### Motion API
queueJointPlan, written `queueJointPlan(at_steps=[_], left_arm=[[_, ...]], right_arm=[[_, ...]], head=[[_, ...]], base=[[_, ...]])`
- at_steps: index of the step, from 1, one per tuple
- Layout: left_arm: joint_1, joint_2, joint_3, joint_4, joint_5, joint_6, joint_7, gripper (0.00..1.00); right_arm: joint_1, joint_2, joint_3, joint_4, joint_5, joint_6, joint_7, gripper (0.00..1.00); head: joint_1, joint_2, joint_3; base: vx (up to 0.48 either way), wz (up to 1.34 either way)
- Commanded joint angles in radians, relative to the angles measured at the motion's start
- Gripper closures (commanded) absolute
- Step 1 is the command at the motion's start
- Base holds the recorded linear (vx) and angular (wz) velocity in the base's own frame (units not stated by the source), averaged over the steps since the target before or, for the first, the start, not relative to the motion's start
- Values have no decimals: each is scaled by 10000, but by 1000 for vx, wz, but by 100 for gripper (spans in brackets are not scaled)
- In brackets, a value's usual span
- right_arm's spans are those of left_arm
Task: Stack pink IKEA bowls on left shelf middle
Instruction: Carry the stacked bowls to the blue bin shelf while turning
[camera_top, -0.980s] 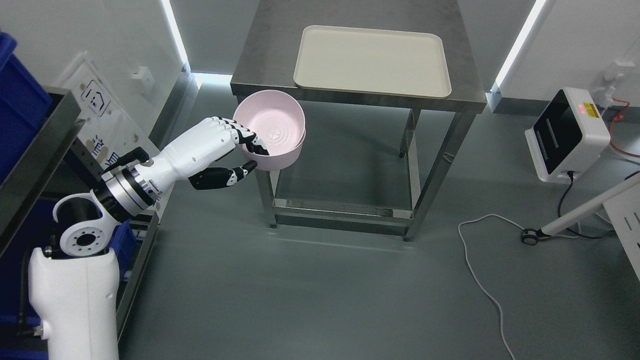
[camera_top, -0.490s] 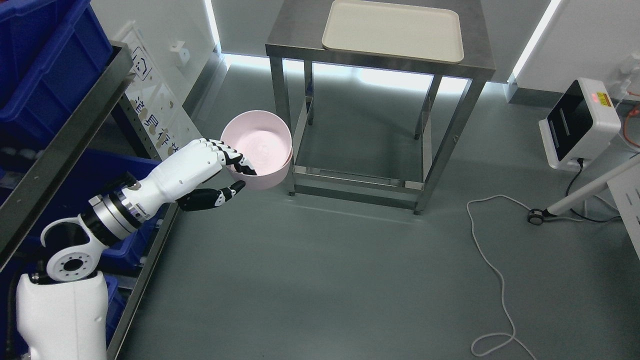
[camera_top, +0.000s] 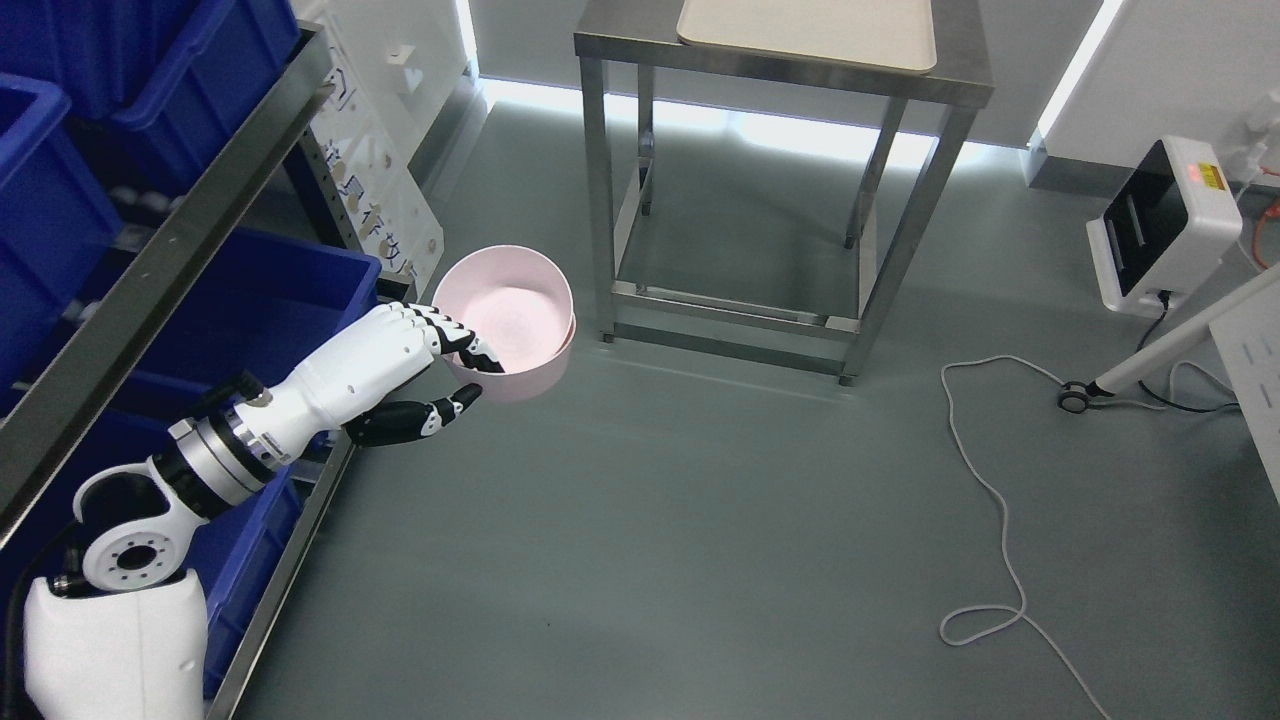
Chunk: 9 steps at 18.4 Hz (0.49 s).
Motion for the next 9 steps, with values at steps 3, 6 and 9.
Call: queueJointPlan(at_steps=[3, 6, 9], left_arm=[[115, -21, 313, -71, 56, 5, 58, 98], [115, -67, 374, -71, 56, 5, 73, 98], [84, -220, 359, -71, 56, 5, 73, 98]], right_arm=[[287, -175, -108, -338, -436, 24, 4, 0], [287, -175, -108, -338, -436, 40, 4, 0], [287, -175, -107, -338, -436, 40, 4, 0]], head=[[0, 4, 0], [0, 4, 0], [0, 4, 0]], base=[[-237, 402], [-189, 570], [-201, 357]])
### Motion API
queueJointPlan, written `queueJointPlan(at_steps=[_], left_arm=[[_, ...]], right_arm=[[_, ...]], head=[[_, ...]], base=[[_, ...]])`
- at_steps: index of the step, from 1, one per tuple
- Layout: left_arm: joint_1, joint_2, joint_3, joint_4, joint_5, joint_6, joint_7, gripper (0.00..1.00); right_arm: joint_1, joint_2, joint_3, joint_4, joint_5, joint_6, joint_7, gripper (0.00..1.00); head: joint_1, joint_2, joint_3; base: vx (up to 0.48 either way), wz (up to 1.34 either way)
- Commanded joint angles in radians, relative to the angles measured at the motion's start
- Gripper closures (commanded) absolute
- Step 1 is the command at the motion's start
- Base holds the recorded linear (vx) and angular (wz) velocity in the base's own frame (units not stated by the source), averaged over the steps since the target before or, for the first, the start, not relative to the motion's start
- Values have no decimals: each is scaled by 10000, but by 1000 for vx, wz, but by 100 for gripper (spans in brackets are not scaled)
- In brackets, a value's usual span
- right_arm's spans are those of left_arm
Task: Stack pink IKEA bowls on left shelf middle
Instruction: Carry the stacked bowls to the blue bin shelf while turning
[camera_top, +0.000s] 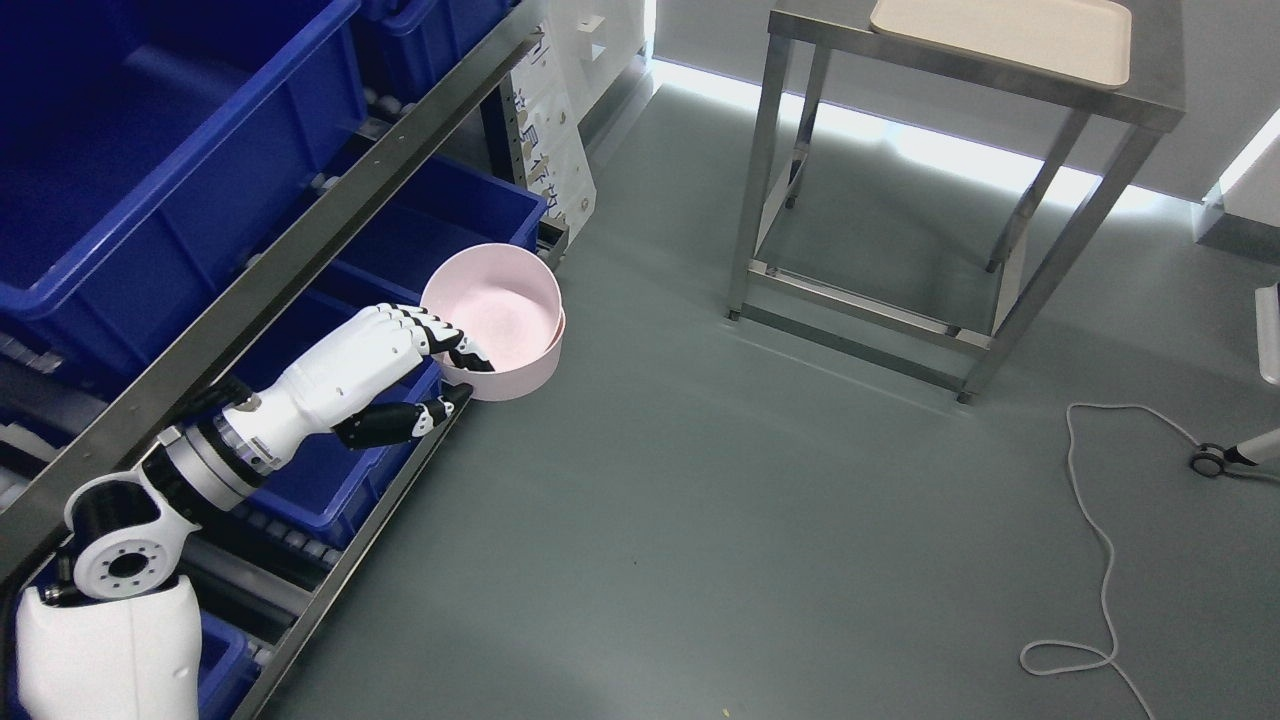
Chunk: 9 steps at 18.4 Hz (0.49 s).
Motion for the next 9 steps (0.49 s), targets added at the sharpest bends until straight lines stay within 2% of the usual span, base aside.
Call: queueJointPlan(at_steps=[1, 9], left_arm=[[-4, -234, 114, -28, 10, 5, 23, 98], [-126, -388, 6, -28, -6, 5, 7, 98]], right_arm=[[292, -175, -107, -338, -67, 13, 4, 0], [292, -175, -107, -338, -67, -3, 4, 0]], head=[[0, 0, 0], [0, 0, 0]], base=[[-214, 274], [-184, 489]])
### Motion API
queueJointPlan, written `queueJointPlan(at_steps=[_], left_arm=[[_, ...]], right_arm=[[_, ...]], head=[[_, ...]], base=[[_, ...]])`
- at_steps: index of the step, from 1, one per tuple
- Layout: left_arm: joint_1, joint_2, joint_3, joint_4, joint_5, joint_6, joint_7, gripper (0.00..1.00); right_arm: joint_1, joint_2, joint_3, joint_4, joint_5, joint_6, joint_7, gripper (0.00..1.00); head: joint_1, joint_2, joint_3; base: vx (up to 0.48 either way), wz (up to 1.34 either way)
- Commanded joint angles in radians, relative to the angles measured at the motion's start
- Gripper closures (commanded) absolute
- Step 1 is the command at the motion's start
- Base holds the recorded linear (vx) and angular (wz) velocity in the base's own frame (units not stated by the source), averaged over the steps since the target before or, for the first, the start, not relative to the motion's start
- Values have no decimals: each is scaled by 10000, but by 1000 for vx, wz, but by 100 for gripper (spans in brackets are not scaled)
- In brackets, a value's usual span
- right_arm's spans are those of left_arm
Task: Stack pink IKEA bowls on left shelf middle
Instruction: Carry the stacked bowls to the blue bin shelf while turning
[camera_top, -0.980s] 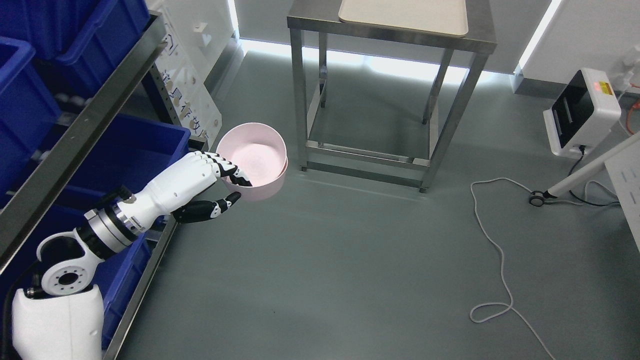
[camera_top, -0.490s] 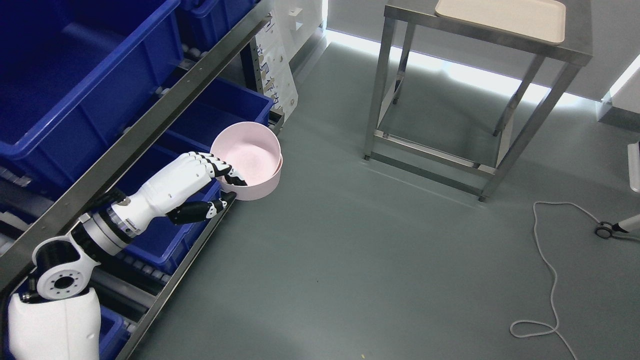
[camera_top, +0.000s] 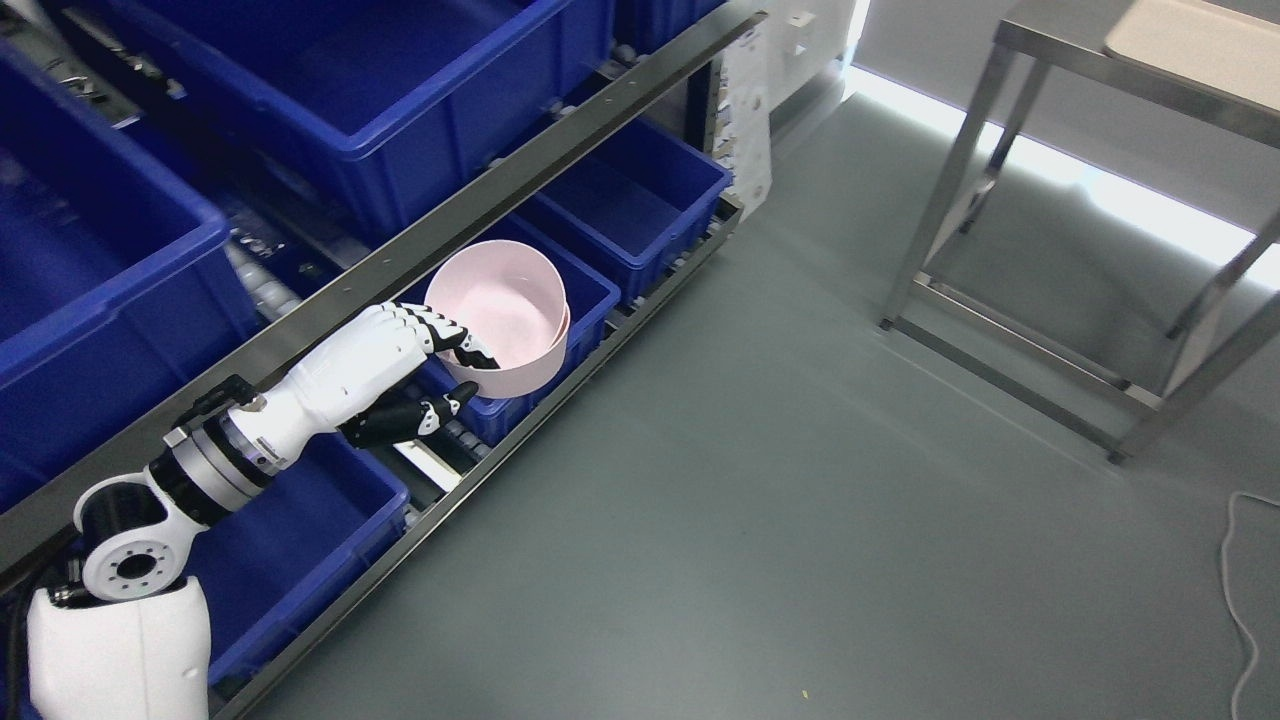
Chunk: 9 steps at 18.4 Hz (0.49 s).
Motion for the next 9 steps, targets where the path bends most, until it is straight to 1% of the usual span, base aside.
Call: queueJointPlan(at_steps=[1, 5, 9], left_arm=[[-112, -176, -29, -10, -6, 5, -5, 98], [-174, -191, -656, -10, -21, 5, -21, 98], [-831, -207, -811, 21, -98, 5, -21, 98]], right_arm=[[292, -175, -123, -337, -11, 5, 4, 0], [292, -175, -107, -337, -11, 5, 4, 0], [292, -175, -108, -337, -11, 5, 4, 0]], head=[[0, 0, 0], [0, 0, 0], [0, 0, 0]], base=[[-157, 630], [-145, 587], [-111, 505]])
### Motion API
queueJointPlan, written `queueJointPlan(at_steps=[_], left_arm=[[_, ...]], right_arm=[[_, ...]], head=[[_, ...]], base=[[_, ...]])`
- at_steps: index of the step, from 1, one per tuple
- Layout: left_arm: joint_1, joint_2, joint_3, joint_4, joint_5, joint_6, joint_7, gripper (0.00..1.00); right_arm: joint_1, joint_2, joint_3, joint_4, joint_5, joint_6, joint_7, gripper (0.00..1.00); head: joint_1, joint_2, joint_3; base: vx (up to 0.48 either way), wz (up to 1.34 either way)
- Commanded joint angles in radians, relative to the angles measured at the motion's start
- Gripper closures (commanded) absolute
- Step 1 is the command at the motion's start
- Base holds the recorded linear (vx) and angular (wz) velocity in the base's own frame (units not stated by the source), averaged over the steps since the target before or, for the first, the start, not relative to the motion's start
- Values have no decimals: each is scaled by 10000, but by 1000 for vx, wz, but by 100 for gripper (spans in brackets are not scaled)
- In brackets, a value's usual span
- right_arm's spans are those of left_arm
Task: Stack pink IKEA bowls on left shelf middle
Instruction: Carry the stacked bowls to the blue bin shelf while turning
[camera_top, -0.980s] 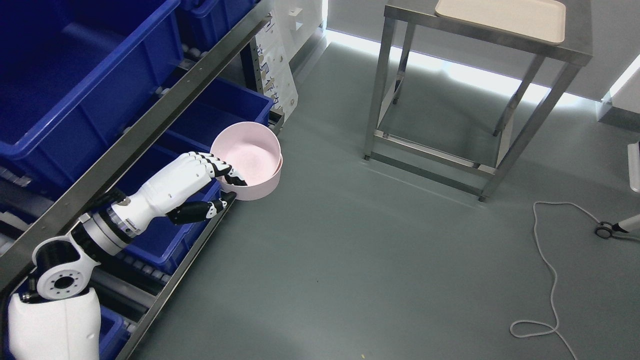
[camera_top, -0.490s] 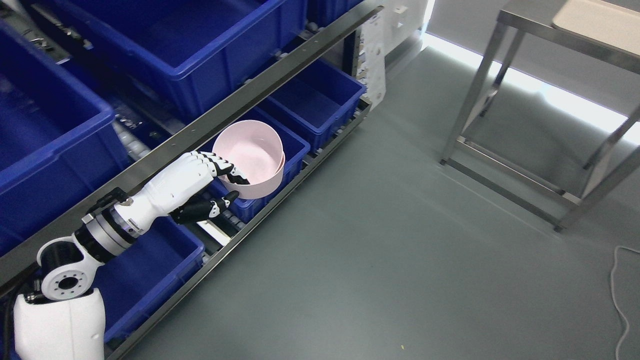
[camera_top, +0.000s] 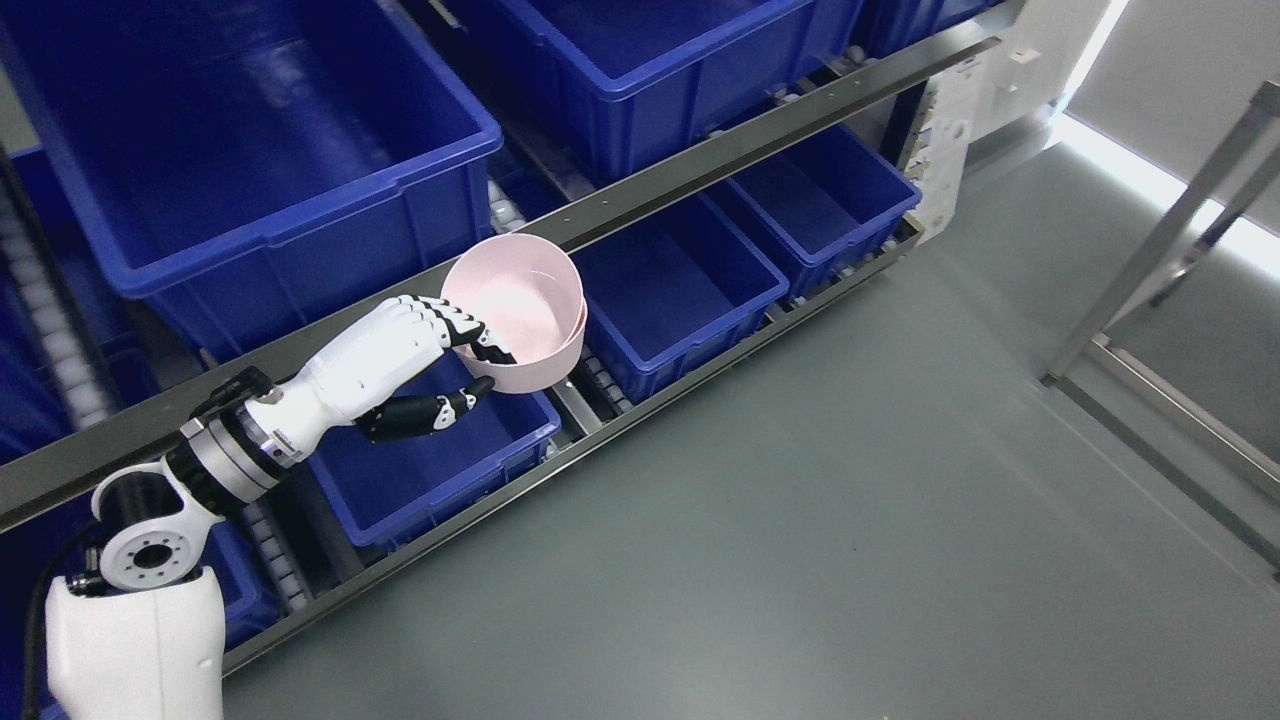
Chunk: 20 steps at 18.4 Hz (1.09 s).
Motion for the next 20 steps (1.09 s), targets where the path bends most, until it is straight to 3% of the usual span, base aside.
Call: queueJointPlan(at_steps=[1, 20], left_arm=[[-693, -73, -490, 24, -56, 5, -21, 98], [-1875, -282, -767, 9, -25, 5, -52, 97]], right_arm=[[291, -175, -108, -337, -2, -46, 4, 0], [291, -175, -108, -337, -2, -46, 4, 0]], head=[[0, 0, 0], [0, -3, 0]], base=[[-88, 432], [-7, 88]])
